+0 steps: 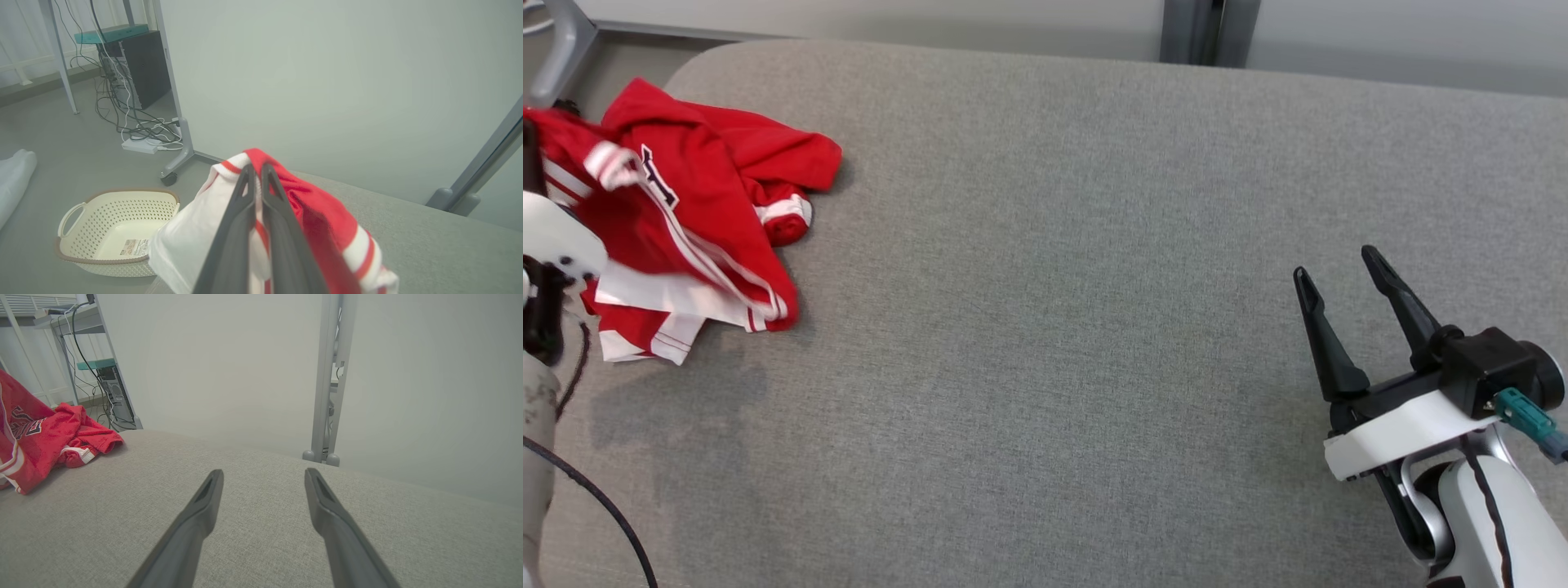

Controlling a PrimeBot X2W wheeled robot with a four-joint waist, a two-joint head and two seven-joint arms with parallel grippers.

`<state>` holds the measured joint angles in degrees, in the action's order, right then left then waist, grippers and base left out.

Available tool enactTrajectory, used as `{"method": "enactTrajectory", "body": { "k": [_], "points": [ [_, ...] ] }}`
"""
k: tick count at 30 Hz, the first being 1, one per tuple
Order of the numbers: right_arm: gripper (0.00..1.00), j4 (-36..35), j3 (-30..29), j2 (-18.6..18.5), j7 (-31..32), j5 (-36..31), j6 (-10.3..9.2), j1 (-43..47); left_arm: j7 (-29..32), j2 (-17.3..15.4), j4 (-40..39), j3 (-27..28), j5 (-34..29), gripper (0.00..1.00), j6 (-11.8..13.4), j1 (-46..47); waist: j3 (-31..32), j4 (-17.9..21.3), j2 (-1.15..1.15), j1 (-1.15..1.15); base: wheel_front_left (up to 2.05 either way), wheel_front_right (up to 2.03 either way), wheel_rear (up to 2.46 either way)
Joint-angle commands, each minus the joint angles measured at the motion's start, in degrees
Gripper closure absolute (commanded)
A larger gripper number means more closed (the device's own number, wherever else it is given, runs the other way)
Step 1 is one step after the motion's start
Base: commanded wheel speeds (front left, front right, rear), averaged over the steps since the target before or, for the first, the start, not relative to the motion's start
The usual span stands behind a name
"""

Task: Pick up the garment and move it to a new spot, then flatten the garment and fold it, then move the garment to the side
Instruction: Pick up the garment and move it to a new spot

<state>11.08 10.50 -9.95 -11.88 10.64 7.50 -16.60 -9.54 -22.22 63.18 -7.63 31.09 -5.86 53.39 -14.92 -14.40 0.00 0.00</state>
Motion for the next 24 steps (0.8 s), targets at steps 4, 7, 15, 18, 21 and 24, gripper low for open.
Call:
{"method": "enactTrajectory", "body": {
  "k": [4,7,15,18,21,24],
  "points": [
    [0.00,0.53,-0.30,0.75,-1.15,0.34,-0.01,1.62,-4.46,-1.80,-5.19,0.18,-1.83,1.00,2.23,2.00,4.08,0.30,0.00,0.00,0.00,0.00,0.00],
    [0.00,0.91,-0.68,1.60,-1.57,0.57,-0.01,2.34,-5.40,-1.93,-11.41,0.51,-3.05,1.00,4.04,1.22,6.28,0.78,0.00,0.00,0.00,0.00,0.00],
    [0.00,1.18,-0.83,3.51,-2.50,0.71,-0.01,4.09,-5.51,-1.14,-32.35,0.27,-5.74,1.00,8.12,-6.04,10.67,3.11,0.00,0.00,0.00,0.00,0.00],
    [0.00,1.15,-0.65,4.24,-2.91,0.84,-0.01,4.67,-3.41,-0.79,-42.17,-0.32,-6.10,1.00,10.47,-11.26,12.02,4.89,0.00,0.00,0.00,0.00,0.00],
    [0.00,0.84,-0.21,5.00,-3.01,0.84,-0.01,5.43,-0.14,-0.40,-52.08,-1.16,-6.50,1.00,13.05,-17.01,13.13,7.27,0.00,0.00,0.00,0.00,0.00],
    [0.00,0.30,0.01,5.15,-3.08,0.78,-0.01,5.76,3.32,0.33,-60.30,-2.52,-6.92,1.00,15.41,-22.79,13.65,10.01,0.00,0.00,0.00,0.00,0.00]
  ]
}}
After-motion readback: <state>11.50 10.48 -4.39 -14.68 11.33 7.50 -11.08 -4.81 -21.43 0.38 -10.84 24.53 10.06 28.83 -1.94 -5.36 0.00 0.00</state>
